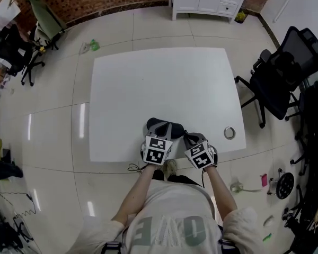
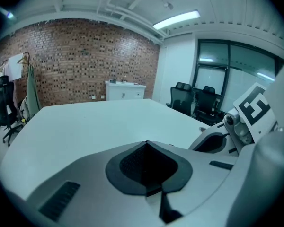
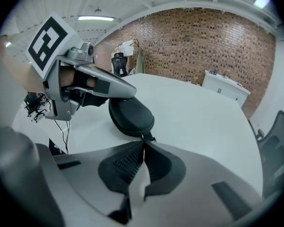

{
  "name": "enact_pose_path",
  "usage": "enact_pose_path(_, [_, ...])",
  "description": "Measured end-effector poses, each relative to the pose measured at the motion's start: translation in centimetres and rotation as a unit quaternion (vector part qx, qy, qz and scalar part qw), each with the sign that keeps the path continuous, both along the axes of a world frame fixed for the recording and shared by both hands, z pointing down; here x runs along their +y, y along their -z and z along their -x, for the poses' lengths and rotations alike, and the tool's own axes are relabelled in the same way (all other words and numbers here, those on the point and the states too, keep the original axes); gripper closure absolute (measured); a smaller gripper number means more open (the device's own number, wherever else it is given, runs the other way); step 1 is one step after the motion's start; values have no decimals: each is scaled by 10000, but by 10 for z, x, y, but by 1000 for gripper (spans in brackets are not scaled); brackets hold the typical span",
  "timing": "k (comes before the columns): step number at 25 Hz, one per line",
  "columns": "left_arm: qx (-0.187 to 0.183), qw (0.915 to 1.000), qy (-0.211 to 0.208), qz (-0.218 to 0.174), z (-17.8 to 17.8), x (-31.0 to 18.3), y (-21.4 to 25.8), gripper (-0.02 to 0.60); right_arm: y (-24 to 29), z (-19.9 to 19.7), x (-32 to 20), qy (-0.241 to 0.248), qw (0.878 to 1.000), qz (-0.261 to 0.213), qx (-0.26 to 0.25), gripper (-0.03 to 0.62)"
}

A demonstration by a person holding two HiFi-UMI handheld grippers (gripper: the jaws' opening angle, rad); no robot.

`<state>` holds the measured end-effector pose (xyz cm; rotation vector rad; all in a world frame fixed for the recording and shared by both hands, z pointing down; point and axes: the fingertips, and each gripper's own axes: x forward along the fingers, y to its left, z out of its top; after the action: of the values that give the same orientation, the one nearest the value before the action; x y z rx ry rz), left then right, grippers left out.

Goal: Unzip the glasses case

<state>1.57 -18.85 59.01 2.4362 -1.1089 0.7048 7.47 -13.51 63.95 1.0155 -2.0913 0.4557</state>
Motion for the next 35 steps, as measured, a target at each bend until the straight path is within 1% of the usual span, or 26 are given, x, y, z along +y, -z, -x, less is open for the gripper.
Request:
enact_pose_path(4, [73, 9999, 98, 9, 2, -3, -2, 581, 1, -6, -16, 227, 9997, -42, 107, 594])
enact_pose_path(10, [72, 9999, 104, 11, 0, -5, 2, 581, 3, -5, -34, 658, 9977, -101, 130, 594])
enact_pose_path(14, [85, 9997, 212, 92, -1, -7, 0, 581, 3, -5, -45, 1151, 9930, -187, 181, 594])
enact_pose_path(20, [67, 9995, 243, 193, 0, -8, -4, 581, 3, -3, -54, 1962, 9803, -148, 192, 594])
enact_pose_path(24, [76, 9994, 228, 245, -1, -8, -3, 581, 2, 3, -64, 2558, 9656, -237, 408, 594])
enact_pose_path(26, [63, 9994, 217, 262, -2, -9, -3, 581, 1, 5, -68, 2761, 9597, -215, 480, 594])
enact_pose_path(28, [65, 9994, 217, 272, -1, -9, -2, 581, 1, 7, -69, 2830, 9581, -151, 409, 592])
enact_pose_path(31, [72, 9994, 208, 260, 1, -9, -1, 581, 2, 10, -70, 2778, 9599, -138, 346, 594])
enact_pose_path(33, [69, 9995, 221, 235, 3, -9, -1, 581, 3, 11, -70, 2679, 9627, -181, 342, 592])
enact_pose_path(35, [73, 9995, 249, 196, 4, -9, -1, 581, 3, 10, -69, 2455, 9689, -198, 241, 592])
